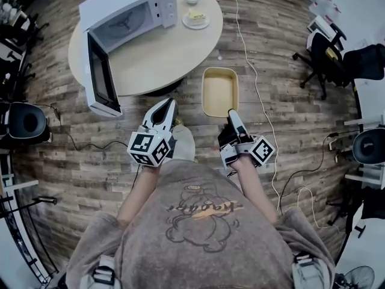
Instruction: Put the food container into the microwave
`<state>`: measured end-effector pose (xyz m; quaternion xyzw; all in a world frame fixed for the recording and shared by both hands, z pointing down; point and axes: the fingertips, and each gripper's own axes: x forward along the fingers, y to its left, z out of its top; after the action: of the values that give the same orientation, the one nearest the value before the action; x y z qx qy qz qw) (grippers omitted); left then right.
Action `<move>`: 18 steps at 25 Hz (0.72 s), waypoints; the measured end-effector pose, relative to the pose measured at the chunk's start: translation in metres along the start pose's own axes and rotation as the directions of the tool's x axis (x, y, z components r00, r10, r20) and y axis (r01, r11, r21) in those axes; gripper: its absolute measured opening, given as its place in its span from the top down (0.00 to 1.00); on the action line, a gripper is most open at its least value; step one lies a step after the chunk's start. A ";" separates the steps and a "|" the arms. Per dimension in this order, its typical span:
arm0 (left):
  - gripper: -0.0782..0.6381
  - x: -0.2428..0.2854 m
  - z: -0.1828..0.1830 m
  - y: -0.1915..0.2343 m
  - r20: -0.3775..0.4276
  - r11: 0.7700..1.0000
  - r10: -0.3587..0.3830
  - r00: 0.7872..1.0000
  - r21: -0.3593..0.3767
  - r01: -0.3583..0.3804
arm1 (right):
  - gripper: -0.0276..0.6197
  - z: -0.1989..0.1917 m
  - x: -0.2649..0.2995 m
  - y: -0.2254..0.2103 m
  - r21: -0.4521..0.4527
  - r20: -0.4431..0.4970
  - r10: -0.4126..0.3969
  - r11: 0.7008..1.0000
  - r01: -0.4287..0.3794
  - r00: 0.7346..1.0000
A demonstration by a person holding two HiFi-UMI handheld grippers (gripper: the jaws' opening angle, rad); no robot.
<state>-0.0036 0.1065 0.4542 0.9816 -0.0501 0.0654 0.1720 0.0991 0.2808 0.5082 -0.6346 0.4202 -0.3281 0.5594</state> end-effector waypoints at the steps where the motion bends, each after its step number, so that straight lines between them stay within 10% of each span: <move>1: 0.84 0.004 0.002 0.005 0.004 1.000 0.006 1.000 -0.004 -0.006 | 0.61 0.002 0.007 0.000 0.001 -0.005 0.001 1.000 -0.001 1.000; 18: 0.84 0.089 0.059 0.099 0.050 0.995 0.088 0.995 -0.045 -0.086 | 0.61 0.023 0.158 -0.002 -0.006 -0.132 0.020 1.000 -0.021 0.991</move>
<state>0.0788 -0.0133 0.4452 0.9760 -0.0986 0.0464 0.1885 0.1878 0.1485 0.4978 -0.6093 0.4641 -0.3619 0.5313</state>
